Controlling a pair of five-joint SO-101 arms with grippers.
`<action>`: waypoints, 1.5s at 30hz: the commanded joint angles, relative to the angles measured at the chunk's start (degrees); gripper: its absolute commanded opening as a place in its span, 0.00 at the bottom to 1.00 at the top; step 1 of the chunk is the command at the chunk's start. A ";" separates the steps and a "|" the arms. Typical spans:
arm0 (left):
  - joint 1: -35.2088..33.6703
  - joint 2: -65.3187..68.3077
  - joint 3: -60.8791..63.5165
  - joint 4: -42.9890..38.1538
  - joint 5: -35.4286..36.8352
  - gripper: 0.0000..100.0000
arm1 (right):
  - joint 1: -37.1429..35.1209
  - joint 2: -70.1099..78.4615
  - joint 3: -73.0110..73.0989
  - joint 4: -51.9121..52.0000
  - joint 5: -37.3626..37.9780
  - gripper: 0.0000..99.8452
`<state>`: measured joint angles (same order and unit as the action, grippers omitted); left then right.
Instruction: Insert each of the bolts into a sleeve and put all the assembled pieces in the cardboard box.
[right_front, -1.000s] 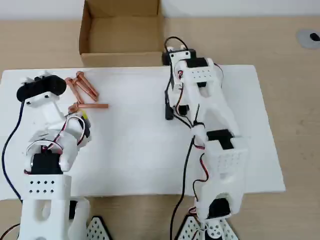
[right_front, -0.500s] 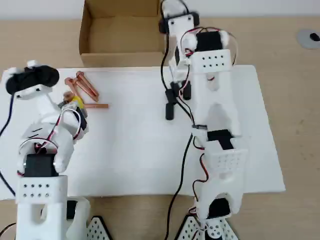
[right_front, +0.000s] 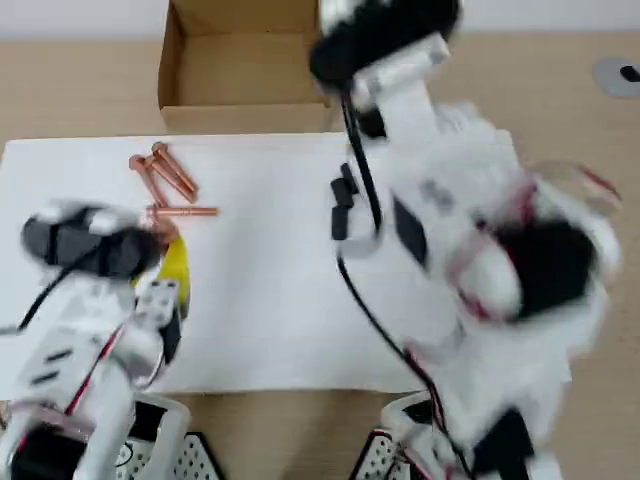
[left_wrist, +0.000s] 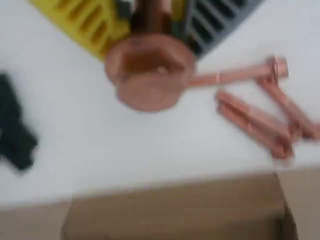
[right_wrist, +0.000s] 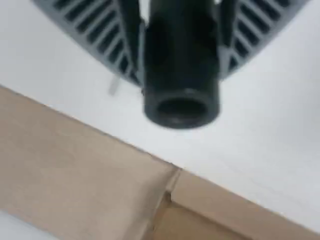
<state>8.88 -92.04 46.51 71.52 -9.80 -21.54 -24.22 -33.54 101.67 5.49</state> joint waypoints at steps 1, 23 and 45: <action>0.79 -7.34 -1.41 0.35 -0.53 0.01 | -0.75 -17.89 14.29 0.79 5.98 0.01; 0.97 -12.70 1.23 -7.56 7.38 0.01 | -4.53 -85.32 120.22 -68.22 -4.48 0.01; 1.41 -12.62 3.43 -19.60 24.79 0.01 | -29.67 -84.97 130.33 -83.60 -4.13 0.01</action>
<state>9.85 -104.53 48.97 53.14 14.64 -47.12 -103.52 96.92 20.79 1.63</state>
